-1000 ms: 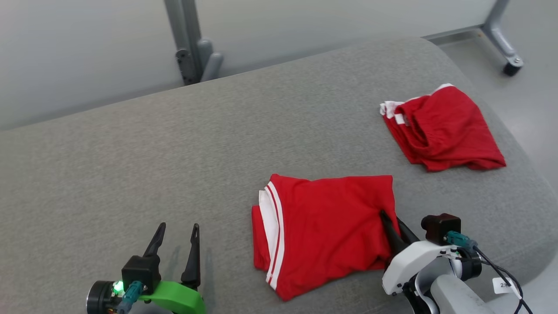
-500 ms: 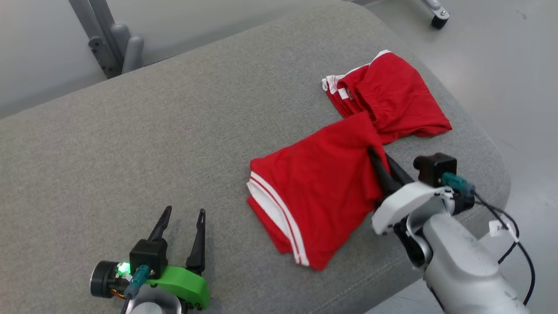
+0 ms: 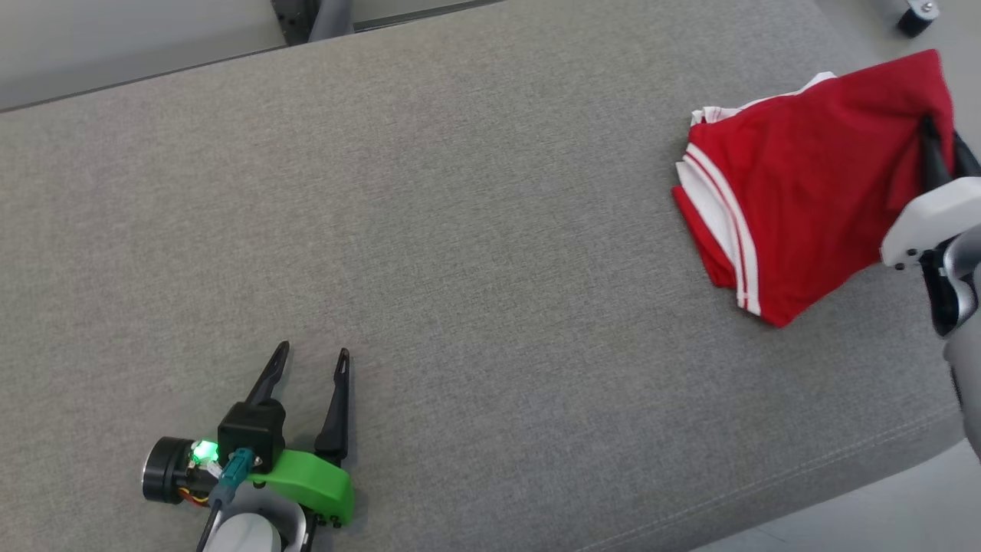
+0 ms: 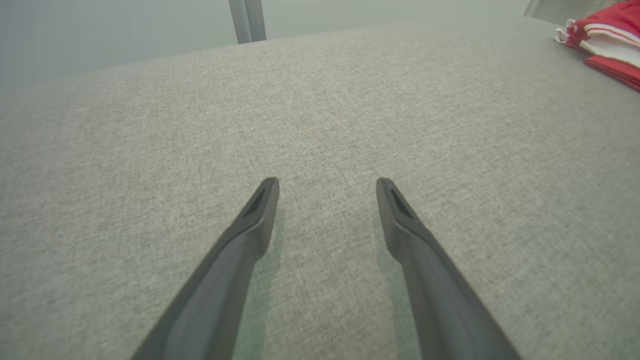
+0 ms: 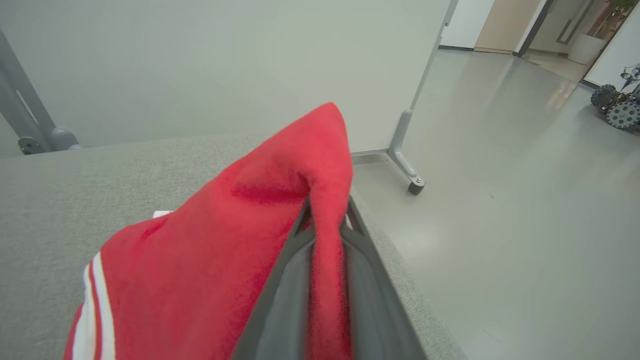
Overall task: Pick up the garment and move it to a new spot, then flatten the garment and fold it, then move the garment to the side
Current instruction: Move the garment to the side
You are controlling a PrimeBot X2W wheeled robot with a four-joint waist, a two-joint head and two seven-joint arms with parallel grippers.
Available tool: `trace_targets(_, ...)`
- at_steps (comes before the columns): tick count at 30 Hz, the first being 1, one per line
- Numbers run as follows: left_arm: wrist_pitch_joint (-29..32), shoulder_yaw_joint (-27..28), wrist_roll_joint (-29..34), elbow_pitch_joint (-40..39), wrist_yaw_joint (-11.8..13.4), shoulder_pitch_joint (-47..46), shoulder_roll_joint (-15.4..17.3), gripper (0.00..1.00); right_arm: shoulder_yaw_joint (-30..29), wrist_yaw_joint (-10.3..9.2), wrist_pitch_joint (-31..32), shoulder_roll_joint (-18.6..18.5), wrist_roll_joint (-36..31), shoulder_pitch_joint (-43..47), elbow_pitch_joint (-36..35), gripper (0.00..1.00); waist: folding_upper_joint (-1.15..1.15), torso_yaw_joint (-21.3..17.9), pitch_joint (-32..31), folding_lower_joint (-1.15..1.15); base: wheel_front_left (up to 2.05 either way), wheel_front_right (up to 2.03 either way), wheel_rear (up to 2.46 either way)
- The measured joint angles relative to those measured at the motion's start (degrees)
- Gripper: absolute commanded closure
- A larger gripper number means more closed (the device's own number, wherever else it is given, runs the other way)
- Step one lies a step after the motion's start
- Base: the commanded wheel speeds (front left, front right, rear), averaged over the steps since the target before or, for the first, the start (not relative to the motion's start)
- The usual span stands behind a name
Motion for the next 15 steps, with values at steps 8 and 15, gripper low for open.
trace_targets(8,0.0,0.2,0.4,0.0,0.1,-0.5,-0.1,0.0,-15.2,-0.01,0.0,-1.0,-11.5,0.3,-1.3,0.0,0.0,3.7,2.0,0.0,0.0,0.0,0.0)
trace_targets(15,0.0,1.4,0.2,-0.1,1.6,-0.3,-0.2,0.0,-11.5,0.0,0.0,6.6,-12.8,7.2,-12.6,0.0,0.0,4.5,0.0,0.0,0.0,0.0,0.0)
